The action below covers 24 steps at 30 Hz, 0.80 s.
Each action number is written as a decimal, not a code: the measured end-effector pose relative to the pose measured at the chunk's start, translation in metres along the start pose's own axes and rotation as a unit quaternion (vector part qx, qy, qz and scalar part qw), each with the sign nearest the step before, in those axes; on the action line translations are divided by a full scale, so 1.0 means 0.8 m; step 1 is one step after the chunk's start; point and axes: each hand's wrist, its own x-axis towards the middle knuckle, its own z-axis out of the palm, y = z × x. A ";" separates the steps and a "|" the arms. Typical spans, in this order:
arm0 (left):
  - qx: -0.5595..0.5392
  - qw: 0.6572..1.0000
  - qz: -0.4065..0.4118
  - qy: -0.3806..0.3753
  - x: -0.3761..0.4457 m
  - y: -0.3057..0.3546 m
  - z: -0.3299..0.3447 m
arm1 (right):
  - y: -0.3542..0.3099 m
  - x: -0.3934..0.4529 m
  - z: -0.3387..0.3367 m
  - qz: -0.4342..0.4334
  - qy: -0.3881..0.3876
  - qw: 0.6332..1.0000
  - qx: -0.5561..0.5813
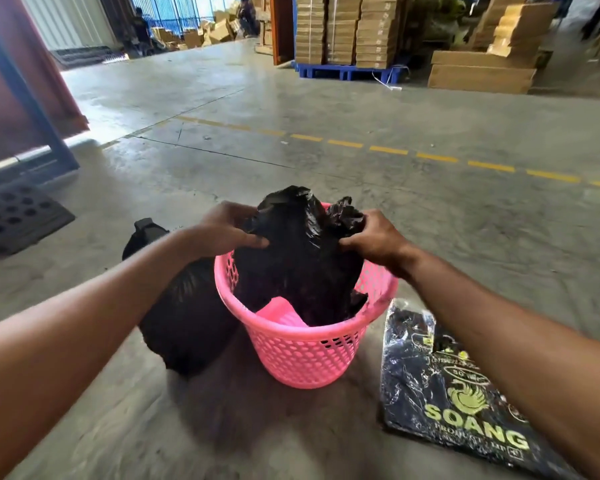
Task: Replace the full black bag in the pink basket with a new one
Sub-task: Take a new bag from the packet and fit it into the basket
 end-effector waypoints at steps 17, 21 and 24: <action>-0.281 0.936 -0.208 0.052 -0.211 -0.164 0.033 | 0.088 -0.193 -0.062 0.058 -0.113 0.992 -0.008; -0.286 0.912 -0.256 0.141 -0.226 -0.183 0.048 | 0.134 -0.202 -0.076 0.187 -0.106 0.959 0.186; -0.236 0.927 -0.169 0.238 -0.212 -0.144 0.024 | 0.129 -0.193 -0.115 0.184 0.015 0.951 0.249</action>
